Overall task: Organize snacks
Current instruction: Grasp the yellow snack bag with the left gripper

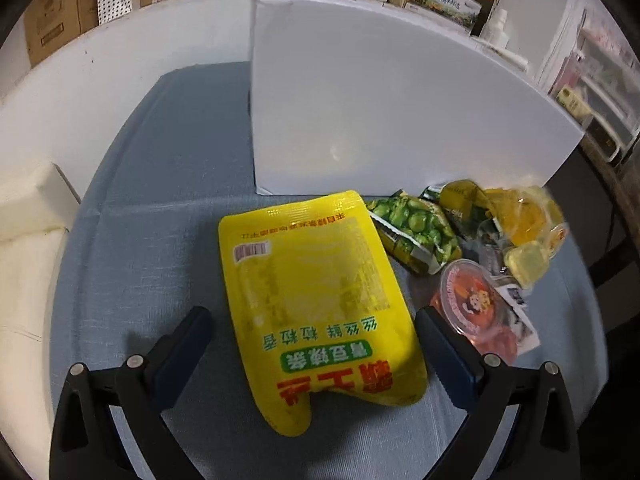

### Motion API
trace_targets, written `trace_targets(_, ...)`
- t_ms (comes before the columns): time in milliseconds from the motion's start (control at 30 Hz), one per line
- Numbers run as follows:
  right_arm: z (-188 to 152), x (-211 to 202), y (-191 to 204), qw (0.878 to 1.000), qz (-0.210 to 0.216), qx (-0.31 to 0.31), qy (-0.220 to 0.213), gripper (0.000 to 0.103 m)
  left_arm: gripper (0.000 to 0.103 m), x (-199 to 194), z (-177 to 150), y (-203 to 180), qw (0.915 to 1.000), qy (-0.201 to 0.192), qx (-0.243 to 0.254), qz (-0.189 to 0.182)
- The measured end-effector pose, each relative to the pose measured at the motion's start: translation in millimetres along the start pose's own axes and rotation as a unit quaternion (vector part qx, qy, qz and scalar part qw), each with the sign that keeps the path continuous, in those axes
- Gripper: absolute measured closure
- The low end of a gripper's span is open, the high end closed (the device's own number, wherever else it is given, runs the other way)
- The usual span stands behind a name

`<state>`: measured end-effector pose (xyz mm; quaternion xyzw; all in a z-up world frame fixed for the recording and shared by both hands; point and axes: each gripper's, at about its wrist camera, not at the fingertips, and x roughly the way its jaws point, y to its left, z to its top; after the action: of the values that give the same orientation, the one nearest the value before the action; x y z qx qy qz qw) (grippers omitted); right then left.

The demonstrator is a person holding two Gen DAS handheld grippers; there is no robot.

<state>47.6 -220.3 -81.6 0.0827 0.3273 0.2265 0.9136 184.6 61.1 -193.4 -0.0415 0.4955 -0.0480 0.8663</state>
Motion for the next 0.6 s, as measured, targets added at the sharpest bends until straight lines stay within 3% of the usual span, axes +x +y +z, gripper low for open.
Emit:
trace_targets(100, -1.6, 3.4, 3.9, 1.000, 0.003, -0.005, 0.004, 0.000, 0.000, 8.1, 4.0, -18.0, 0.9984, 0.005, 0.018, 0.054)
trace_targets(333, -7.2, 8.6, -0.3, 1.000, 0.000, 0.000, 0.014, 0.000, 0.042, -5.4, -2.8, -23.3, 0.9991, -0.017, 0.001, 0.039)
trace_targets(400, -7.6, 10.8, -1.0, 1.000, 0.001, 0.002, 0.015, 0.000, 0.043, -11.1, -7.9, -13.9, 0.9997, -0.016, -0.016, 0.007)
trace_targets(600, -9.7, 22.6, 0.8, 1.000, 0.003, 0.002, 0.026, 0.000, 0.046, -25.8, -21.9, -5.5, 0.9991, -0.028, -0.026, -0.020)
